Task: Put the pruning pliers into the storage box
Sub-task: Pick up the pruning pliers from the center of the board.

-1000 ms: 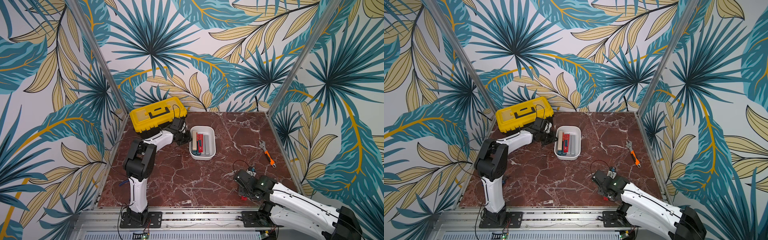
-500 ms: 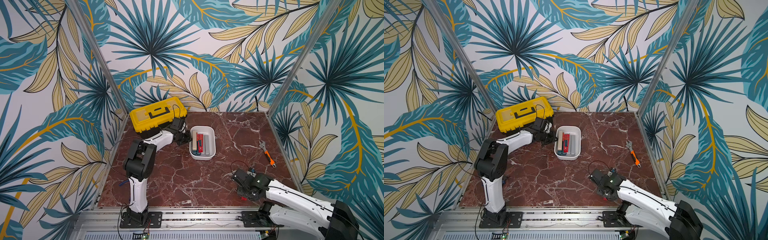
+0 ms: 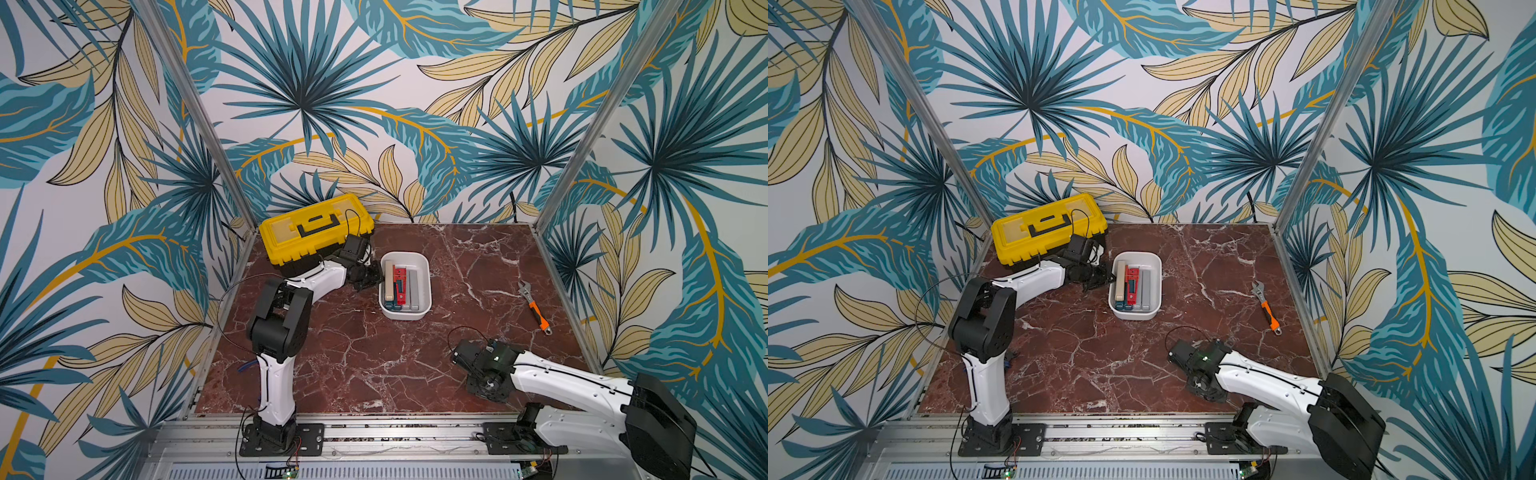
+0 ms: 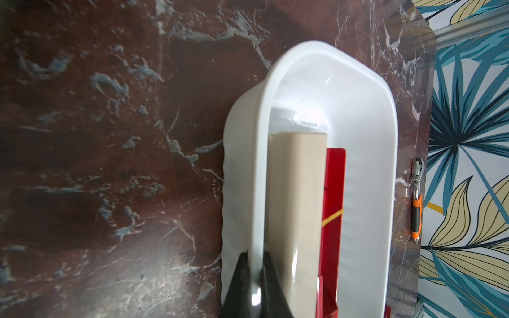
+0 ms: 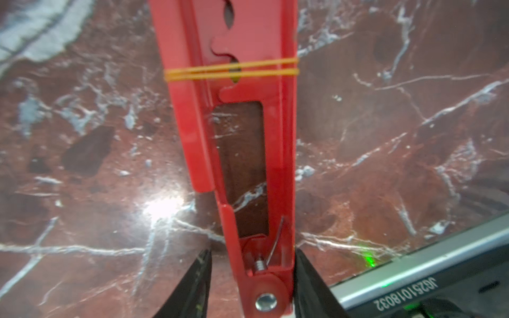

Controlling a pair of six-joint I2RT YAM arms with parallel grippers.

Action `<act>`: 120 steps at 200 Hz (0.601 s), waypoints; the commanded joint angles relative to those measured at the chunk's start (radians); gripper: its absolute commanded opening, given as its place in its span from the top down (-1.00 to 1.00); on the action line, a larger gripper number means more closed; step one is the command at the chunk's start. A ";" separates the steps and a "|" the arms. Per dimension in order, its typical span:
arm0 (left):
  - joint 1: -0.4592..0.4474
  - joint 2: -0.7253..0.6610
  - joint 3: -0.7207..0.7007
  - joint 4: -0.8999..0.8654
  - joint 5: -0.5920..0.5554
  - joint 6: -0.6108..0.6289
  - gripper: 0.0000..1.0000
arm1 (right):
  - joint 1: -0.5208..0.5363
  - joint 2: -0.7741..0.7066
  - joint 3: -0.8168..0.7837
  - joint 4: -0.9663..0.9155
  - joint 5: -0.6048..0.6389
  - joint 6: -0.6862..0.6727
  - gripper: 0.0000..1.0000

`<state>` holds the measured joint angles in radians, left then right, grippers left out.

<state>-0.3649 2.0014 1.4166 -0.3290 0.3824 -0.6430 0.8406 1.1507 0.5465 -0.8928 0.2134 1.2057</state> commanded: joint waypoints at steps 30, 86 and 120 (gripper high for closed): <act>0.005 -0.011 0.054 0.081 0.061 -0.010 1.00 | 0.006 -0.067 -0.034 0.038 0.054 0.017 0.12; 0.006 -0.025 0.059 0.061 0.051 0.004 1.00 | 0.006 0.023 -0.066 0.149 0.034 0.014 0.12; 0.005 -0.027 0.053 0.061 0.050 0.003 1.00 | 0.006 0.056 -0.063 0.186 0.036 0.001 0.17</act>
<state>-0.3649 2.0033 1.4185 -0.3298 0.3855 -0.6395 0.8425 1.1675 0.5072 -0.7536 0.2466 1.2114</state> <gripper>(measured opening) 0.082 0.424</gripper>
